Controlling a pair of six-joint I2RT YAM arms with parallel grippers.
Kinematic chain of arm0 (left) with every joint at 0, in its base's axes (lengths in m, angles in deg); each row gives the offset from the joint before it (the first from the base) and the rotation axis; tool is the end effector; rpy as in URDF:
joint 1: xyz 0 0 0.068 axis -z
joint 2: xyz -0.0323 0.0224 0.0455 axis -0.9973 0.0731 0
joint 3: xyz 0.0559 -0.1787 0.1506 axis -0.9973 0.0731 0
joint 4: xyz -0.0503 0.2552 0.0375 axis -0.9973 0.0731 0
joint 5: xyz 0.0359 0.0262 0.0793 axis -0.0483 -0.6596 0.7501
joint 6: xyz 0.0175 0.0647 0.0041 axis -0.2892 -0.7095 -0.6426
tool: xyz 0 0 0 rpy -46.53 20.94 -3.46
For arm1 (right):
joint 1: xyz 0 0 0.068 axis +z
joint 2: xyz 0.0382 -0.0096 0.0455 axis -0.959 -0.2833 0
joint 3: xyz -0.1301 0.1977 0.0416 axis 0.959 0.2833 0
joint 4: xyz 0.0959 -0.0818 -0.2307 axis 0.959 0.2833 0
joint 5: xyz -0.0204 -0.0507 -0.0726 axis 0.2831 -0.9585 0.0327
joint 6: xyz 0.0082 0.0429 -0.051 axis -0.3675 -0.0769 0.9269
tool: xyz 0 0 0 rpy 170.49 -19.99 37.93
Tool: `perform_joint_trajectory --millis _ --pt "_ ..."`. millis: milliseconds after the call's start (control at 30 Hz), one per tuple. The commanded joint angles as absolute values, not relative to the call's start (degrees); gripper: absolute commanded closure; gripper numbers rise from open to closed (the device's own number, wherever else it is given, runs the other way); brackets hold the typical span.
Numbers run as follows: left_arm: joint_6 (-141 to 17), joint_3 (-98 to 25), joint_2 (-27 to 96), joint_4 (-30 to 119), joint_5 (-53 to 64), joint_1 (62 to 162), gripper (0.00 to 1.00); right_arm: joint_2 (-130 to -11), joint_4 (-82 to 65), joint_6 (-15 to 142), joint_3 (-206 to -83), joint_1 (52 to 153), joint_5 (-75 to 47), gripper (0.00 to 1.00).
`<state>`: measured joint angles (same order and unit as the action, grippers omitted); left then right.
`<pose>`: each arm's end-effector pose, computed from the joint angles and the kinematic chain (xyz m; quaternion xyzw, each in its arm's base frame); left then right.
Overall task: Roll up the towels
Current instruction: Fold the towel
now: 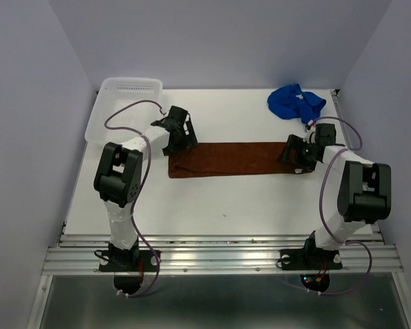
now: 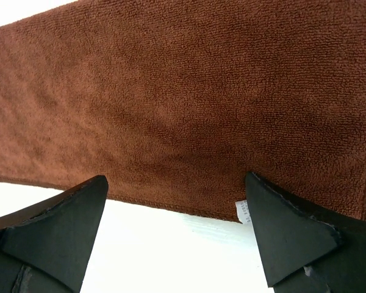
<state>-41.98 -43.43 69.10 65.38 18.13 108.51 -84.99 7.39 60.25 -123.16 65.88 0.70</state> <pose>0.3922 -0.1597 0.1579 -0.0894 0.9338 -0.1260 0.3229 0.3336 -0.0241 0.1227 0.0925 0.9380 0.1950 0.2712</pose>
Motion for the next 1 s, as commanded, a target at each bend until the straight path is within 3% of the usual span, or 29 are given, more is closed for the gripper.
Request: perform_joint_trajectory --millis 0,500,967 --pt "-41.73 -41.58 70.76 64.77 17.55 107.17 0.01 -86.36 5.64 60.55 -122.56 66.16 -4.13 0.00" --pt "-44.37 -42.89 73.49 64.41 20.72 103.39 0.01 -88.64 7.75 62.40 -123.00 66.16 -13.62 0.00" --pt "-50.78 -44.47 66.03 63.45 17.20 106.72 0.01 -84.61 7.14 65.82 -124.40 66.16 -7.57 0.00"
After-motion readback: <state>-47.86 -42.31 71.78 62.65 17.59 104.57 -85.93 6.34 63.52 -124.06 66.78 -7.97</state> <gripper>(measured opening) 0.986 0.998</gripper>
